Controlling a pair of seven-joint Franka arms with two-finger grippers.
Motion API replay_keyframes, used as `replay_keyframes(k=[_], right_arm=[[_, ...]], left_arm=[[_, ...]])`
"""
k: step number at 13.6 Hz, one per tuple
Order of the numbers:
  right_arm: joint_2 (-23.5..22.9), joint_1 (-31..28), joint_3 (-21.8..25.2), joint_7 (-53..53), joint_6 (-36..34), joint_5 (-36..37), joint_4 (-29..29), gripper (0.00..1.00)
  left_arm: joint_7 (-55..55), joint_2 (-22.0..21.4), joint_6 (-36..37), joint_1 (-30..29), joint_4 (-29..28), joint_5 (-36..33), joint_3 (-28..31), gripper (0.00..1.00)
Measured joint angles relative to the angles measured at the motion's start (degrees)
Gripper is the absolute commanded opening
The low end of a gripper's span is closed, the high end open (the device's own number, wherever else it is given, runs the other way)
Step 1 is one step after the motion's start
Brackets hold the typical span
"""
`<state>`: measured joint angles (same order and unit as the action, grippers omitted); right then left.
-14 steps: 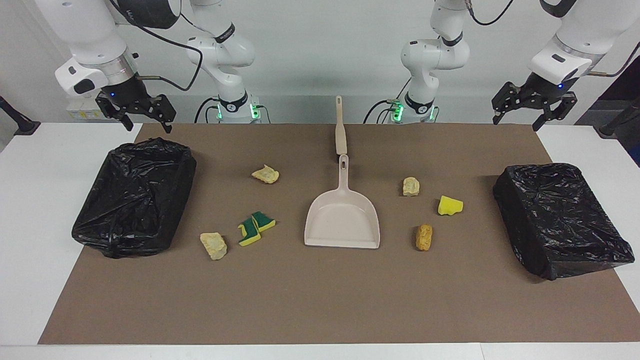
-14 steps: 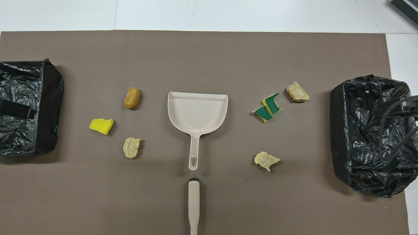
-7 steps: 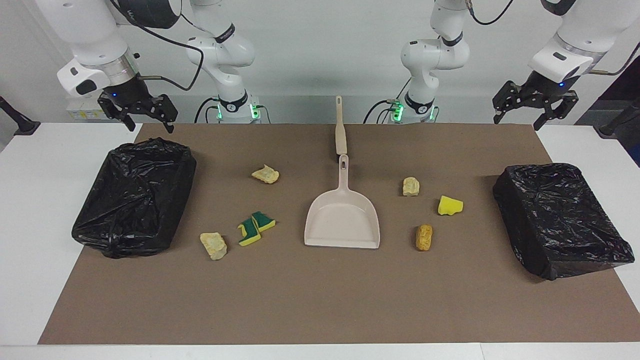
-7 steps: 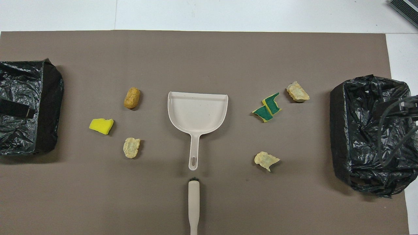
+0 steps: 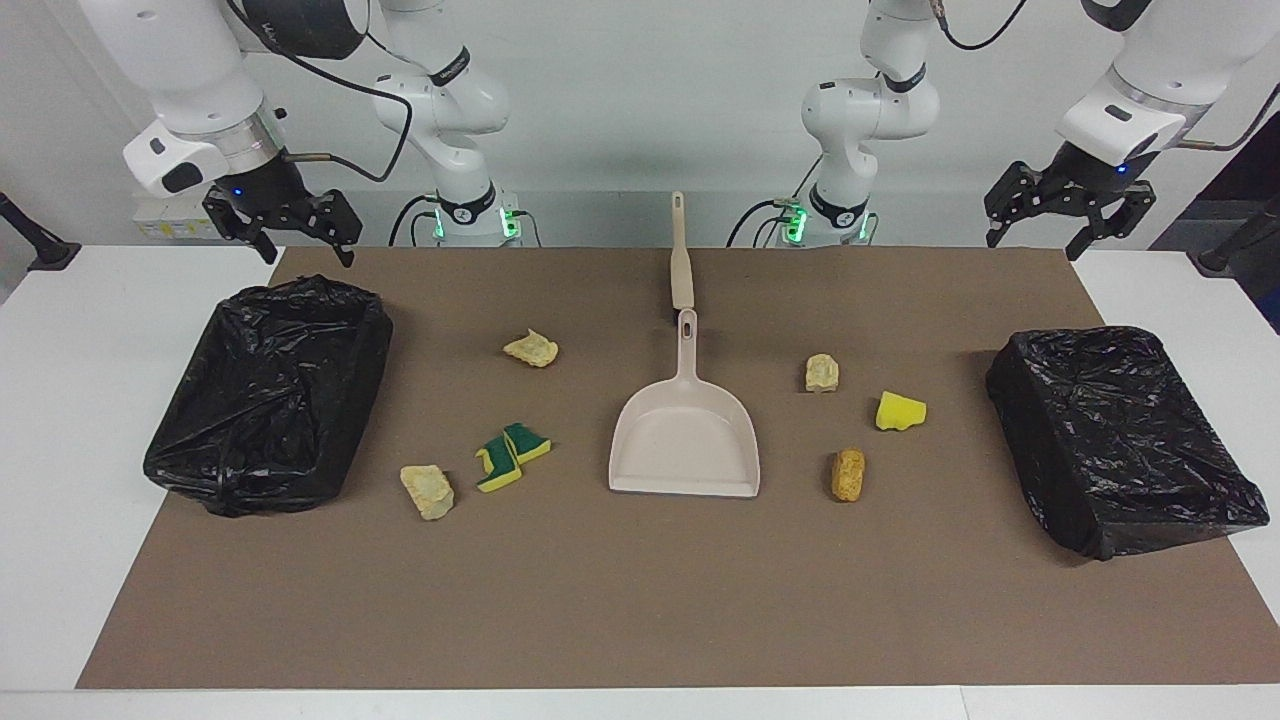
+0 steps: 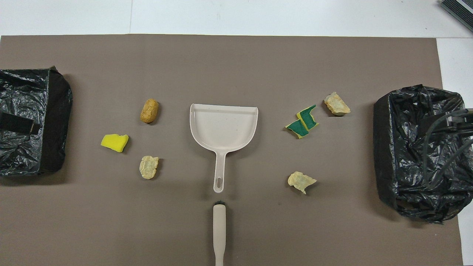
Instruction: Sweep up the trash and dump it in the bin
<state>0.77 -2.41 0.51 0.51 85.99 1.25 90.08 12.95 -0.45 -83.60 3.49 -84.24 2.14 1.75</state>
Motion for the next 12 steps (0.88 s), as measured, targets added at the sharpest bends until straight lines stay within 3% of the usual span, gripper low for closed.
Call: replay_keyframes(k=[6, 12], right_arm=[[-0.60, 0.40, -1.66, 0.00, 0.11, -0.80, 0.11, 1.00], [-5.33, 0.61, -6.54, -2.56, 5.16, -5.75, 0.00, 1.00]], left_arm=[[-0.01, 0.00, 0.01, 0.00, 0.00, 0.00, 0.00, 1.00], [-0.01, 0.00, 0.01, 0.00, 0.00, 0.00, 0.00, 1.00]])
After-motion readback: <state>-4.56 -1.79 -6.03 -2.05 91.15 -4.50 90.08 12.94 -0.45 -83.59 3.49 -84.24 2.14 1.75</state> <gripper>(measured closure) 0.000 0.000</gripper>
